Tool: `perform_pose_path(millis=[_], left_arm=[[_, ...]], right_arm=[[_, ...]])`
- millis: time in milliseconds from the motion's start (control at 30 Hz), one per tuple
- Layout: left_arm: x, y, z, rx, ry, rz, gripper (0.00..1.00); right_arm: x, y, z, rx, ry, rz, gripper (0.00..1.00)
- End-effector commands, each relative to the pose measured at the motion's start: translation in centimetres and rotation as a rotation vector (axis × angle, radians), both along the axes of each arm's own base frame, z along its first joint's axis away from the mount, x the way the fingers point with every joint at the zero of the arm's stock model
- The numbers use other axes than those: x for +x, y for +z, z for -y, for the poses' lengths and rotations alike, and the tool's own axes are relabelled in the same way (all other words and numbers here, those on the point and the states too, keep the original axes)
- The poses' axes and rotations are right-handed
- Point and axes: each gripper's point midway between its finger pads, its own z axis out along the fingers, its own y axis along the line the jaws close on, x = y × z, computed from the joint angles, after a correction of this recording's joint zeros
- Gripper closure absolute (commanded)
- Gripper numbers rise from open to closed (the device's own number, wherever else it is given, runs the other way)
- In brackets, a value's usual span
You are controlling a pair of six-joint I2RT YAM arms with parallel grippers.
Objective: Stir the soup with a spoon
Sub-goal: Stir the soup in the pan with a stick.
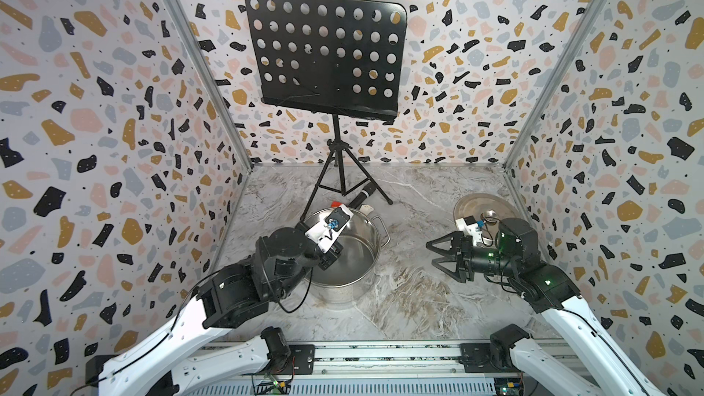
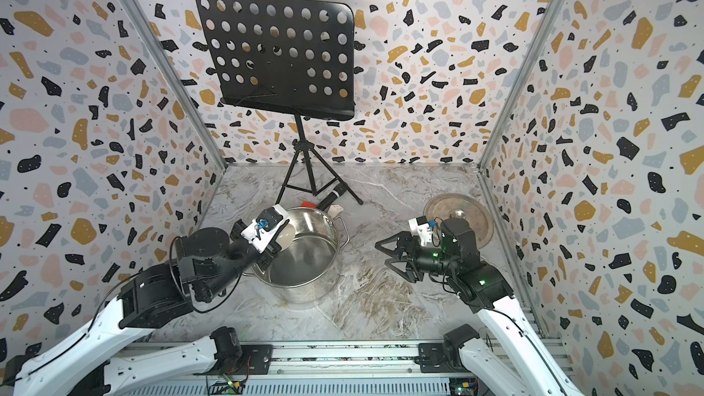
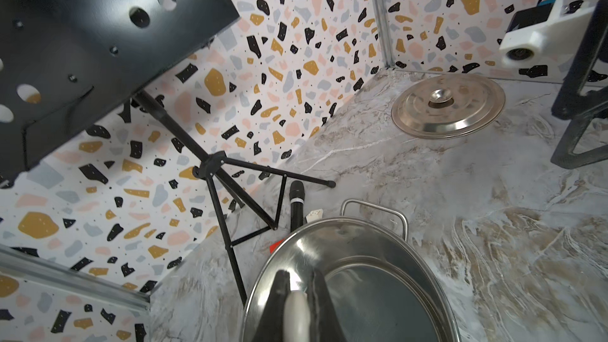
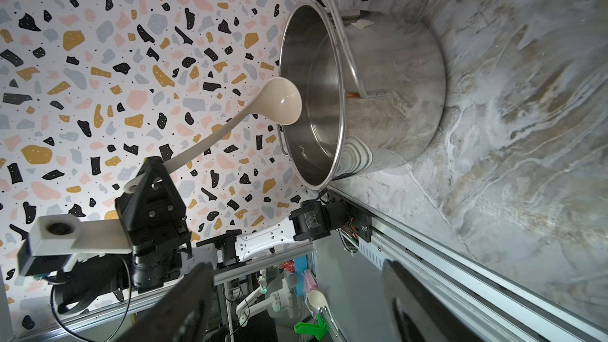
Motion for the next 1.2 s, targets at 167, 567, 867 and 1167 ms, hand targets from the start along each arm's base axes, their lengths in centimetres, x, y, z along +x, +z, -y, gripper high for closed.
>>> perform_pose_path(millis=[167,567,867,1167], left_arm=[[1.6,-4.9,1.1,-0.145,0.036,-0.166,1.00],[7.9,-8.7,-3.6,-0.043,0.290,-0.210,1.00],[12.9,-7.0,1.9,-0.056,0.124,-0.240,1.00],[11.7,-6.3,9.6,-0.086,-0.120,-0.287,1.00]], right_arm=[[-0.8,0.5,0.0,-0.003,0.035,0.040,0.15],[-1.7,0.3,0.5,-0.012,0.035,0.046,0.07],[-1.8,0.5,0.9,-0.029,0.017,0.065,0.05],[-1.8,0.6,1.3,-0.038,-0.005,0.076,0.05]])
